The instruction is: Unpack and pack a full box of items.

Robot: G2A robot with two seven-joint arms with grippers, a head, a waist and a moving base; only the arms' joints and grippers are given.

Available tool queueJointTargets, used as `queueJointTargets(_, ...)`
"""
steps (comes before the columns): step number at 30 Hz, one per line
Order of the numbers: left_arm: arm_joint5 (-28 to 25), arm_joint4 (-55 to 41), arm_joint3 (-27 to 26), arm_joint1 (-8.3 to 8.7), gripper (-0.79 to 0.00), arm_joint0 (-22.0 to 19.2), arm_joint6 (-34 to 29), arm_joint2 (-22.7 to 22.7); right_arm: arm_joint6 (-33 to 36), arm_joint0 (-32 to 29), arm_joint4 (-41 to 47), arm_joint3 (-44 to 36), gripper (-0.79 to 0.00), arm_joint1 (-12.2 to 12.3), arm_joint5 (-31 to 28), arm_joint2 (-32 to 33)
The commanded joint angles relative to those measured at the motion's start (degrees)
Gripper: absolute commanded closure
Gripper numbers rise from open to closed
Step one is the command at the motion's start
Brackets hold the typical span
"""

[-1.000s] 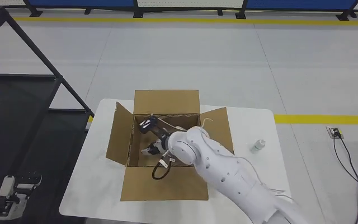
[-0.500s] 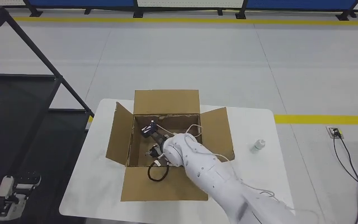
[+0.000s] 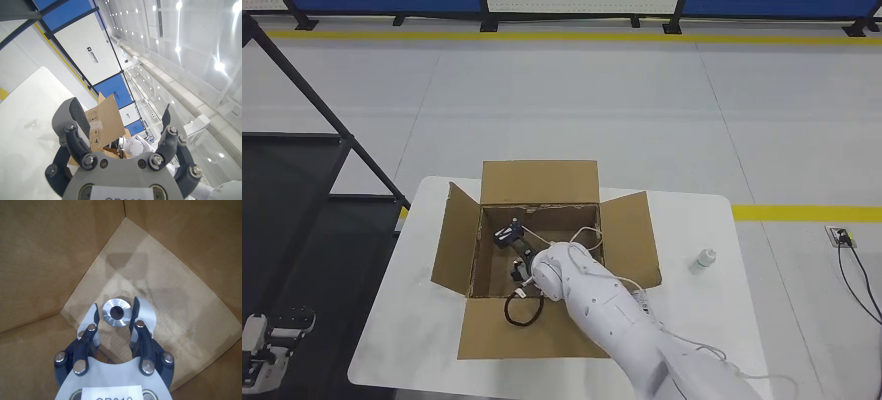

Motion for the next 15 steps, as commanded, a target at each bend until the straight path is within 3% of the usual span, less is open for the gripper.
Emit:
queueJointTargets(1,0.0,0.0,0.0,0.00,-0.785,0.0,0.0,0.0,-0.3,0.4,-0.1,0.6,-0.083,-0.3,-0.1,0.2)
queueJointTargets(2,0.0,0.0,0.0,0.00,-0.785,0.0,0.0,0.0,-0.8,0.6,-0.2,0.8,0.000,-0.4,-0.2,0.3)
queueJointTargets(15,0.0,0.0,0.0,0.00,-0.785,0.0,0.0,0.0,-9.8,2.7,-1.2,-0.3,0.000,0.8,-2.1,2.5)
